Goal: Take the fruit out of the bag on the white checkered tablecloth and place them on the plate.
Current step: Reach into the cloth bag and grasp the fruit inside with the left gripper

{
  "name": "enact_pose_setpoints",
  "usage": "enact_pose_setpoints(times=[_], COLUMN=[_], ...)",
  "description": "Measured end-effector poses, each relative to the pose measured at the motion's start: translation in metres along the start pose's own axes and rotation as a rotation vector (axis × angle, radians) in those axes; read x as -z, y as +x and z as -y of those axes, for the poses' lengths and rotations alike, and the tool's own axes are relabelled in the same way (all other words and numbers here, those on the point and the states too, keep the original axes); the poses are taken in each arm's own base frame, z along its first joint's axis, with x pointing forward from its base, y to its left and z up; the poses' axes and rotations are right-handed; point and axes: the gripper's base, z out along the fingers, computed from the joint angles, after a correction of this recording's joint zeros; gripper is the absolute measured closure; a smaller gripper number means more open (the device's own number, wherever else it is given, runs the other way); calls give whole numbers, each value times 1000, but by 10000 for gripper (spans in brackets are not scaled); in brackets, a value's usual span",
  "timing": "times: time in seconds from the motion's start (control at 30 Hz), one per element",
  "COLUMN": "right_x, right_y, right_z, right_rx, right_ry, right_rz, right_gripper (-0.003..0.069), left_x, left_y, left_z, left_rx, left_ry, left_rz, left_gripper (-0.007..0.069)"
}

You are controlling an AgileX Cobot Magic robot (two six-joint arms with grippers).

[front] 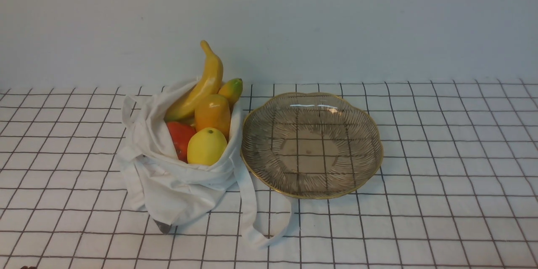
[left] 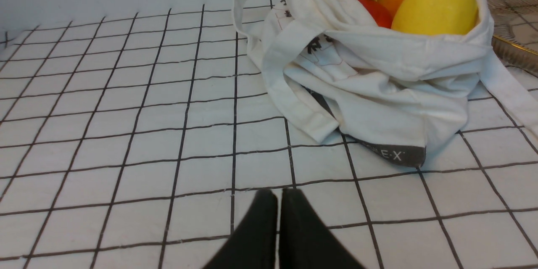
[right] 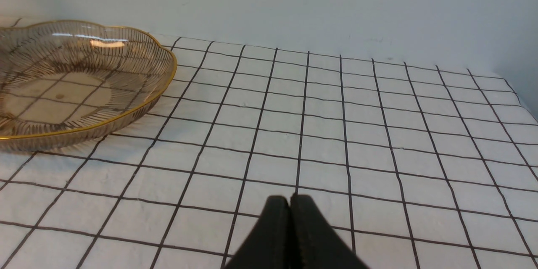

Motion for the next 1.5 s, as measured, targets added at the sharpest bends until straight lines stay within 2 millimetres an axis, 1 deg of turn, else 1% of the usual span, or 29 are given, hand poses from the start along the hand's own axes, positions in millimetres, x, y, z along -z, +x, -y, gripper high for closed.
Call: enact_pose_setpoints(times=[0.1,0.2,0.23,0.3,0.37,0.43,0.47,0.53,0.63,0.67,0.7,0.73,0.77,0.8,0.87,0.9,1.0,1.07,1.1,1.13,1.17,1.27,1.3,1.33,1.37,1.43,1.5], right_x=[0,0,0,0,0,0,0,0,0,0,0,0,0,0,0,0,0,0,0,0,0,0,0,0,0,0,0], right_y=[0,0,0,0,0,0,0,0,0,0,0,0,0,0,0,0,0,0,0,0,0,0,0,0,0,0,0], right_z=[0,0,0,0,0,0,0,0,0,0,0,0,0,0,0,0,0,0,0,0,0,0,0,0,0,0,0], right_rx=[0,0,0,0,0,0,0,0,0,0,0,0,0,0,0,0,0,0,0,0,0,0,0,0,0,0,0], right_ry=[0,0,0,0,0,0,0,0,0,0,0,0,0,0,0,0,0,0,0,0,0,0,0,0,0,0,0], right_rz=[0,0,0,0,0,0,0,0,0,0,0,0,0,0,0,0,0,0,0,0,0,0,0,0,0,0,0], right_gripper=[673,673,673,673,673,673,673,673,673,673,673,673,673,673,673,673,673,673,673,673,673,673,673,673,673,673,673], left_x=[0,1,1,4,6,11,13,22,34,39,43,43,44,40,34,24,-2,-26,-36,-58,-63,-107,-127,-131,-147,-168,-195], left_y=[-1,-13,-14,-26,-33,-44,-47,-59,-74,-85,-99,-101,-111,-128,-142,-157,-171,-179,-181,-185,-188,-196,-203,-201,-206,-207,-203], left_z=[0,2,2,1,0,-3,-4,-8,-11,-11,-11,-11,-11,-9,-8,-6,-4,-3,-3,-2,-2,1,3,4,8,17,32], left_rx=[22,155,159,278,340,404,419,452,460,457,451,449,440,419,394,372,336,284,259,201,186,96,60,52,17,-42,-117], left_ry=[4,31,31,53,62,69,70,70,75,81,88,89,93,95,91,84,69,64,66,75,80,132,169,172,212,265,332], left_rz=[19,140,150,290,374,503,546,720,844,855,827,820,778,659,516,309,-18,-233,-306,-425,-448,-583,-614,-626,-645,-674,-712], left_gripper=[632,632,632,632,632,632,632,632,632,632,632,632,632,632,632,632,632,632,632,632,632,632,632,632,632,632,632])
